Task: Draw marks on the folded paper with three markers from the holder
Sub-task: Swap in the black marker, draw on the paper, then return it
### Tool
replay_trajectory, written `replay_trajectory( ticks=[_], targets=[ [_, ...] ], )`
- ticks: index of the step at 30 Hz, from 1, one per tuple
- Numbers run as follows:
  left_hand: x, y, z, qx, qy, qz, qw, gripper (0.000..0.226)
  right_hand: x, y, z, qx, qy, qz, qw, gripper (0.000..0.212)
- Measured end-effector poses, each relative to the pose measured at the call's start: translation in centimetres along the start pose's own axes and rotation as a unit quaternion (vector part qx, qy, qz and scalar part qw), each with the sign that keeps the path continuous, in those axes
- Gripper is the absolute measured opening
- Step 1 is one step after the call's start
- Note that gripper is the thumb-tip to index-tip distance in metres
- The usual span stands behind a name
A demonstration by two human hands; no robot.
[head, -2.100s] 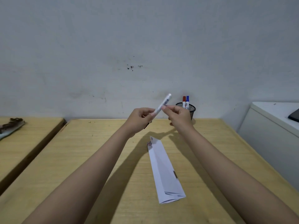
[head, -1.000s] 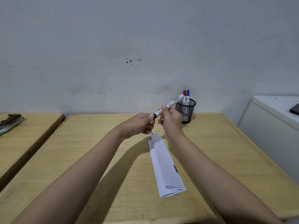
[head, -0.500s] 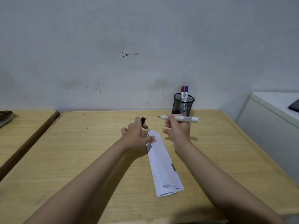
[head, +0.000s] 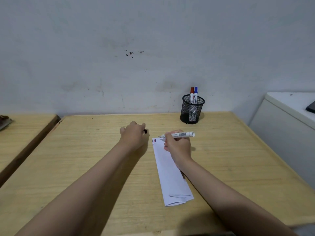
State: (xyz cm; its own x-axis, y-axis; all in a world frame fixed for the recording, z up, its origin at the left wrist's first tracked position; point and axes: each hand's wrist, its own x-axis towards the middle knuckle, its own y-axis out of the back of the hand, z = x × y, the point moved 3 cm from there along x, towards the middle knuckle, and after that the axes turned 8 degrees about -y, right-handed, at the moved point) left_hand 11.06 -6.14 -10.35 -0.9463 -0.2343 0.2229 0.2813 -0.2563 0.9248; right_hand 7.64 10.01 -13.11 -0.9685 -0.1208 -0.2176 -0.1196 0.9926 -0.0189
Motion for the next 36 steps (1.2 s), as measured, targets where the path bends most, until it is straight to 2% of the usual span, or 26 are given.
replay_trajectory(
  ticks=[2, 4, 10, 15, 21, 25, 27, 31, 33, 36],
  targets=[
    [0.9, -0.1, -0.3, 0.055, -0.01, -0.02, 0.998, 0.033, 0.0, 0.0, 0.0, -0.009, 0.001, 0.005, 1.0, 0.006],
    [1.5, -0.1, -0.5, 0.064, -0.021, -0.017, 0.998, 0.021, 0.0, 0.0, 0.1, -0.017, 0.001, 0.007, 1.0, 0.007],
    [2.7, 0.4, -0.2, 0.034, -0.018, -0.055, 0.998, 0.009, -0.1, -0.1, 0.1, -0.015, 0.002, 0.0, 1.0, 0.006],
    [3.3, 0.4, 0.2, -0.003, -0.012, -0.064, 0.998, 0.019, -0.1, 0.0, 0.1, -0.023, -0.001, 0.0, 1.0, 0.006],
    [2.7, 0.2, 0.0, -0.043, -0.004, -0.029, 0.999, 0.028, -0.2, 0.0, 0.1, -0.024, 0.0, 0.0, 1.0, 0.007],
    [2.0, 0.2, -0.2, -0.08, 0.028, -0.03, 0.996, 0.046, -0.2, 0.1, 0.1, -0.022, 0.003, 0.001, 1.0, 0.007],
    [1.3, 0.6, -0.1, -0.097, 0.05, 0.005, 0.994, 0.052, -0.2, 0.1, 0.1, -0.019, 0.003, -0.001, 1.0, 0.007],
    [-0.8, 0.9, 0.5, -0.166, 0.043, 0.087, 0.981, 0.025, 0.0, 0.1, 0.1, -0.021, -0.001, 0.0, 1.0, 0.008],
    [-2.0, 0.5, 0.8, -0.171, 0.033, 0.069, 0.982, 0.021, 0.1, 0.1, 0.1, -0.023, -0.003, -0.001, 1.0, 0.008],
    [-2.9, -0.2, 1.1, -0.138, 0.032, -0.015, 0.99, 0.038, 0.2, 0.1, 0.0, -0.029, -0.004, -0.001, 1.0, 0.009]
  ],
)
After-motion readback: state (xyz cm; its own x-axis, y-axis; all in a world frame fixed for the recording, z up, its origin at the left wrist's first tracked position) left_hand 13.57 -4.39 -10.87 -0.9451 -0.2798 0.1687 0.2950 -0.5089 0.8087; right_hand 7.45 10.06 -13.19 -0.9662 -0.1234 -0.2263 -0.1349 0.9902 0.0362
